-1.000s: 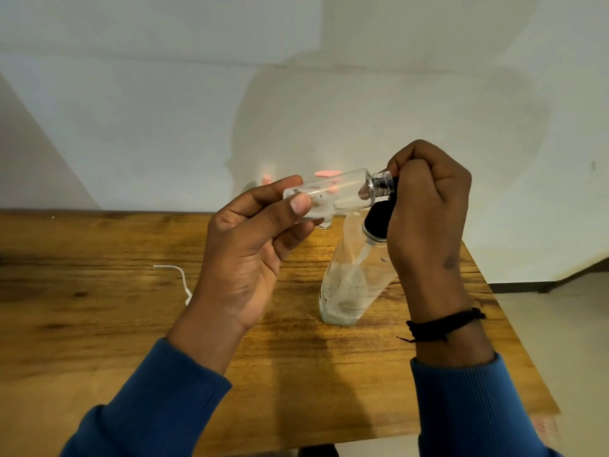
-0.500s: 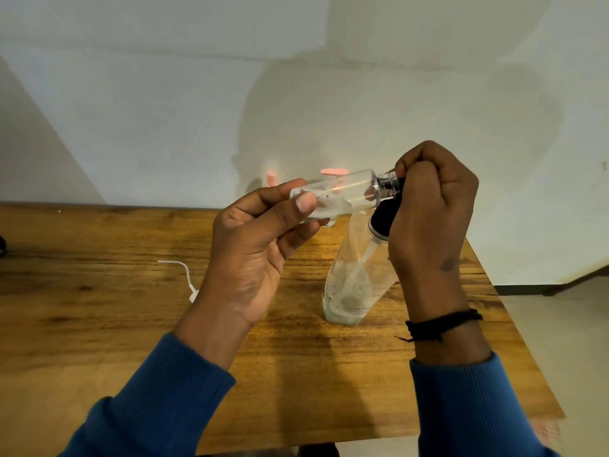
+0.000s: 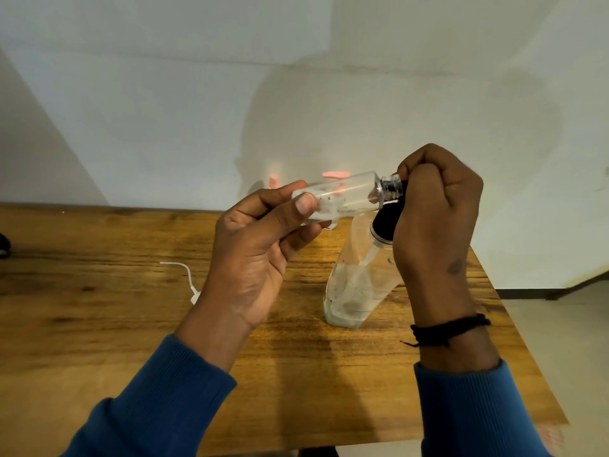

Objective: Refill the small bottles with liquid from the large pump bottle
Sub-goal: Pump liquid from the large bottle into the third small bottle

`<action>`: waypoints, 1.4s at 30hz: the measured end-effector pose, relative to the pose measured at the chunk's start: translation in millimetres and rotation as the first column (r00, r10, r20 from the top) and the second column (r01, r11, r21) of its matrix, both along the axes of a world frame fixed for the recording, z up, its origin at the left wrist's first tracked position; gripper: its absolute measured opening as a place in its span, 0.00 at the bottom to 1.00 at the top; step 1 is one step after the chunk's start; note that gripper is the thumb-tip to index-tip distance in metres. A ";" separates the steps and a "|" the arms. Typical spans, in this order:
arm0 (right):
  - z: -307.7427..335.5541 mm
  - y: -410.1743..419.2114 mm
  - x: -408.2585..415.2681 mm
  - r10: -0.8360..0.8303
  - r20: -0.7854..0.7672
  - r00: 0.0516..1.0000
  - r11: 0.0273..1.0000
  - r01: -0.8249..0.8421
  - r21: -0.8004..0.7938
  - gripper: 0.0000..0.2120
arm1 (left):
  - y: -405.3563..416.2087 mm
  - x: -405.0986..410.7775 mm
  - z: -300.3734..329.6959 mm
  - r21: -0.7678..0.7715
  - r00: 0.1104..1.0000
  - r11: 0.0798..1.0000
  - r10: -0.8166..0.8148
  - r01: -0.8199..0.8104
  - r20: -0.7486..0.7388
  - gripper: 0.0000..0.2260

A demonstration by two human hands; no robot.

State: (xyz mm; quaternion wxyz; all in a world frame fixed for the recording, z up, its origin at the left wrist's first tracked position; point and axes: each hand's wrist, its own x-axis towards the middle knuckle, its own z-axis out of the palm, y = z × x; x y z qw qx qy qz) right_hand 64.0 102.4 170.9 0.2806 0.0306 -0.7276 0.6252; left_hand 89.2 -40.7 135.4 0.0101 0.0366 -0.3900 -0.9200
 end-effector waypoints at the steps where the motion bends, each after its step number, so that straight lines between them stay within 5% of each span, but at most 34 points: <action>1: 0.2 1.2 -0.5 -0.012 -0.007 1.000 1.000 0.012 0.023 0.13 | 0.1 -0.3 -0.4 0.004 1.000 1.000 -0.004 0.004 -0.005 0.08; 42: -2.7 0.1 -2.6 -0.011 -0.043 0.999 1.000 0.011 -0.006 0.12 | -1.4 -1.2 0.4 0.000 1.000 1.000 -0.005 0.005 -0.028 0.11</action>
